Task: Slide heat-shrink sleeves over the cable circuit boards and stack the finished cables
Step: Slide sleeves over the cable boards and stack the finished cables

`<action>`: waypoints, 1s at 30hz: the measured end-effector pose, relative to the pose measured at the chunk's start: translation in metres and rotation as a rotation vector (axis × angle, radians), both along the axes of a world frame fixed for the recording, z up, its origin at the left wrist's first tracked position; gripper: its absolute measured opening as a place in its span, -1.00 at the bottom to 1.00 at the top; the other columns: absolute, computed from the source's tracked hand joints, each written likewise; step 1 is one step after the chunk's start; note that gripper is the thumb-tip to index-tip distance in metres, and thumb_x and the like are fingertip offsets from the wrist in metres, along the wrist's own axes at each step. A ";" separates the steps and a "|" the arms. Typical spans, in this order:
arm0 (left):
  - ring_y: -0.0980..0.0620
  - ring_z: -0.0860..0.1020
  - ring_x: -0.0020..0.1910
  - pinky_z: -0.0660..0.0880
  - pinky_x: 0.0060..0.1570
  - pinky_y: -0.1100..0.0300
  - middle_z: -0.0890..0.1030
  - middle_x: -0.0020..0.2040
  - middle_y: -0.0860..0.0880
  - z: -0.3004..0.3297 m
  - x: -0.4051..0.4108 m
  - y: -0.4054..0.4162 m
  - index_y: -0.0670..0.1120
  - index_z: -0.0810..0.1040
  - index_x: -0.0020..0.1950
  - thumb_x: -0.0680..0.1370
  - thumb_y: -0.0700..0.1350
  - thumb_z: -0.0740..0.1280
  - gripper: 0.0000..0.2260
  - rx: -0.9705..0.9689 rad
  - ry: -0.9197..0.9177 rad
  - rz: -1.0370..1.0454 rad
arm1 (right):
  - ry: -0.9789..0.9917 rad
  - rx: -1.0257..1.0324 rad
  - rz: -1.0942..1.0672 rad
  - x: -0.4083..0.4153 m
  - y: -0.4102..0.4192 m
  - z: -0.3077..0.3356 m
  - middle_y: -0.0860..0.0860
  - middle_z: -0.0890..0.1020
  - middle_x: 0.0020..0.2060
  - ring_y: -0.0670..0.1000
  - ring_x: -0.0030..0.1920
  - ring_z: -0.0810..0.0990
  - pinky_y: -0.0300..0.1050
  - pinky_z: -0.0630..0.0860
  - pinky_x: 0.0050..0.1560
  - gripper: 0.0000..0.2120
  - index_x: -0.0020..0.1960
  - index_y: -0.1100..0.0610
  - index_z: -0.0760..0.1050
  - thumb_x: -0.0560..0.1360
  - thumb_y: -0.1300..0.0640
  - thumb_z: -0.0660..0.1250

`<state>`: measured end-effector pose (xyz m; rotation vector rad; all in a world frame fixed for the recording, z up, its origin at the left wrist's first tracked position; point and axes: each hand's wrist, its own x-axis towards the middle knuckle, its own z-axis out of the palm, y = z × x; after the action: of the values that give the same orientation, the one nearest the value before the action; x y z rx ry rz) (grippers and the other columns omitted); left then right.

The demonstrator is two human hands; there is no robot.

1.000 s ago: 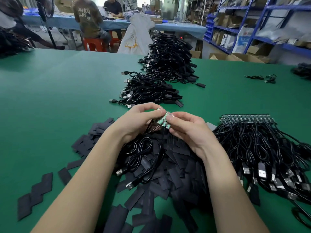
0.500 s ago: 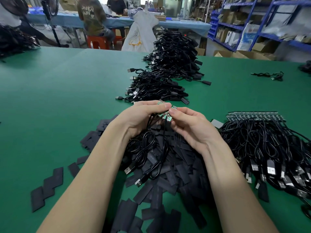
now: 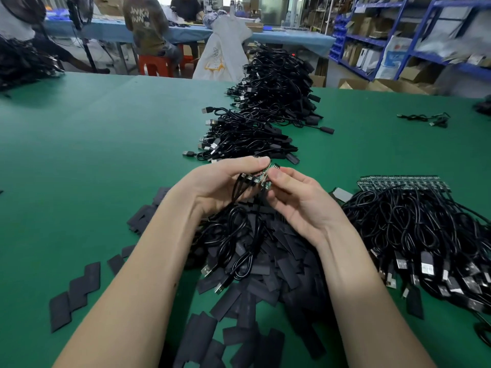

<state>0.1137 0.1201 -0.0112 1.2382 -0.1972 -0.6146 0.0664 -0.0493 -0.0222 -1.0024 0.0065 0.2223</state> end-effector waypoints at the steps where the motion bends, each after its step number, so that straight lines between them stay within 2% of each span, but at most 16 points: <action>1: 0.18 0.57 -0.33 0.51 -0.35 0.37 0.65 -0.25 0.07 0.001 0.001 0.003 -0.01 0.73 -0.24 0.42 -0.02 0.54 -0.91 0.051 -0.050 0.019 | -0.001 -0.040 -0.010 0.000 0.000 0.001 0.06 0.72 -0.18 -0.07 -0.24 0.66 -0.27 0.60 -0.22 -0.81 -0.12 0.16 0.66 0.29 0.20 0.56; 3: 0.11 0.57 -0.27 0.52 -0.25 0.29 0.65 -0.21 0.05 0.000 0.005 0.009 0.00 0.72 -0.21 0.41 0.01 0.56 -0.89 0.181 -0.111 0.153 | -0.011 -0.198 -0.055 0.002 -0.003 0.004 0.01 0.71 -0.20 -0.08 -0.25 0.65 -0.28 0.60 -0.21 -0.82 -0.14 0.10 0.69 0.28 0.15 0.59; 5: 0.05 0.59 -0.15 0.54 -0.07 0.18 0.69 -0.08 0.04 -0.004 0.009 0.016 -0.01 0.73 -0.08 0.42 0.08 0.57 -0.80 0.447 -0.181 0.403 | 0.002 -0.342 -0.110 0.003 -0.011 0.007 -0.02 0.72 -0.22 -0.09 -0.28 0.66 -0.31 0.57 -0.30 -0.90 -0.20 0.05 0.71 0.33 0.13 0.60; 7: 0.04 0.60 0.03 0.53 0.10 0.11 0.65 0.08 0.05 -0.007 0.010 0.017 0.00 0.67 0.14 0.45 0.17 0.53 -0.63 0.740 -0.300 0.589 | 0.037 -0.381 -0.145 0.003 -0.020 0.008 -0.02 0.72 -0.23 -0.09 -0.28 0.67 -0.32 0.55 -0.35 -0.95 -0.18 0.06 0.71 0.40 0.14 0.58; 9: 0.04 0.56 0.13 0.48 0.17 0.14 0.61 0.14 0.03 -0.005 0.006 0.011 -0.04 0.59 0.24 0.48 0.17 0.49 -0.57 0.889 -0.499 0.702 | 0.062 -0.365 -0.133 0.002 -0.024 0.008 0.02 0.73 -0.23 -0.07 -0.25 0.70 -0.31 0.59 -0.29 -0.96 -0.10 0.11 0.71 0.46 0.16 0.53; 11: 0.10 0.58 0.04 0.49 0.08 0.20 0.64 0.07 0.04 0.004 0.004 0.003 -0.01 0.61 0.13 0.51 0.16 0.46 -0.68 0.832 -0.594 0.644 | 0.077 -0.310 -0.115 0.003 -0.024 0.007 0.07 0.74 -0.20 -0.02 -0.19 0.73 -0.28 0.62 -0.21 -0.93 -0.05 0.19 0.69 0.51 0.19 0.48; 14: 0.12 0.63 -0.13 0.60 0.02 0.15 0.68 -0.01 0.00 0.014 -0.004 -0.005 -0.05 0.62 0.08 0.54 0.15 0.42 -0.70 0.622 -0.379 0.211 | 0.077 -0.234 -0.087 0.004 -0.022 0.006 0.16 0.75 -0.11 0.05 -0.08 0.76 -0.27 0.64 -0.14 -0.90 0.04 0.27 0.64 0.60 0.28 0.36; 16: 0.10 0.59 -0.18 0.61 0.00 0.19 0.64 -0.10 -0.03 0.012 -0.007 -0.006 -0.14 0.60 0.10 0.55 0.00 0.47 -0.75 0.599 -0.330 0.043 | 0.045 -0.250 -0.083 0.005 -0.023 0.004 0.19 0.75 -0.06 0.05 -0.04 0.76 -0.28 0.64 -0.11 -0.86 0.07 0.27 0.63 0.62 0.32 0.30; 17: 0.06 0.57 -0.19 0.60 -0.02 0.21 0.61 -0.13 -0.06 0.009 -0.007 -0.006 -0.15 0.58 0.09 0.55 -0.10 0.47 -0.81 0.581 -0.326 0.034 | 0.014 -0.317 -0.091 0.005 -0.024 0.002 0.19 0.75 -0.06 0.01 -0.05 0.75 -0.28 0.63 -0.11 -0.86 0.06 0.24 0.64 0.62 0.32 0.31; 18: 0.03 0.55 -0.19 0.60 -0.05 0.22 0.58 -0.14 -0.09 0.007 -0.008 -0.006 -0.15 0.57 0.07 0.56 -0.19 0.45 -0.87 0.558 -0.317 0.049 | -0.048 -0.482 -0.106 0.005 -0.026 0.001 0.14 0.75 -0.07 -0.07 -0.09 0.74 -0.30 0.62 -0.12 -0.87 0.04 0.18 0.67 0.59 0.31 0.35; 21: -0.01 0.57 -0.18 0.60 -0.12 0.24 0.60 -0.17 -0.11 0.004 -0.006 -0.004 -0.14 0.55 0.00 0.57 -0.29 0.42 -0.90 0.501 -0.293 0.113 | -0.271 -1.333 -0.059 0.008 -0.034 -0.001 -0.24 0.69 -0.26 -0.31 -0.24 0.59 -0.53 0.41 -0.20 -0.82 -0.11 -0.12 0.70 0.49 0.18 0.46; 22: -0.01 0.58 -0.20 0.61 -0.13 0.23 0.61 -0.19 -0.10 0.003 -0.006 -0.004 -0.14 0.54 0.00 0.57 -0.30 0.42 -0.90 0.492 -0.288 0.124 | -0.273 -1.486 0.019 0.007 -0.034 0.001 -0.31 0.63 -0.31 -0.30 -0.22 0.57 -0.55 0.35 -0.25 -0.77 -0.13 -0.19 0.68 0.47 0.17 0.45; 23: -0.01 0.58 -0.22 0.63 -0.13 0.22 0.61 -0.22 -0.09 0.003 -0.005 -0.004 -0.15 0.54 0.00 0.57 -0.29 0.42 -0.90 0.490 -0.286 0.126 | -0.248 -1.561 0.093 0.006 -0.033 0.003 -0.32 0.58 -0.30 -0.24 -0.17 0.55 -0.51 0.34 -0.25 -0.72 -0.09 -0.23 0.67 0.47 0.19 0.42; 25: -0.01 0.58 -0.23 0.64 -0.08 0.19 0.62 -0.24 -0.08 0.001 -0.005 -0.004 -0.16 0.54 0.02 0.57 -0.29 0.42 -0.90 0.492 -0.282 0.122 | -0.203 -1.639 0.178 0.006 -0.028 0.006 -0.25 0.51 -0.21 -0.09 -0.07 0.52 -0.34 0.39 -0.12 -0.61 0.06 -0.25 0.66 0.46 0.24 0.36; 27: -0.01 0.58 -0.26 0.64 -0.10 0.19 0.62 -0.24 -0.09 0.000 -0.005 -0.006 -0.17 0.55 0.03 0.57 -0.29 0.42 -0.90 0.488 -0.276 0.121 | -0.201 -1.691 0.211 0.006 -0.025 0.008 -0.18 0.46 -0.16 -0.04 -0.04 0.48 -0.26 0.38 -0.02 -0.56 0.14 -0.25 0.64 0.47 0.25 0.34; 30: 0.00 0.58 -0.28 0.64 -0.12 0.20 0.62 -0.24 -0.10 -0.001 -0.006 -0.007 -0.18 0.55 0.04 0.57 -0.30 0.41 -0.90 0.477 -0.266 0.114 | -0.208 -1.655 0.178 0.006 -0.028 0.009 -0.25 0.50 -0.20 -0.10 -0.10 0.51 -0.29 0.37 -0.06 -0.67 0.02 -0.23 0.63 0.46 0.22 0.44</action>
<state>0.1082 0.1127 -0.0118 1.7819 -0.2063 -0.4061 0.0722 -0.0774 -0.0134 -2.6789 -0.1055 0.2577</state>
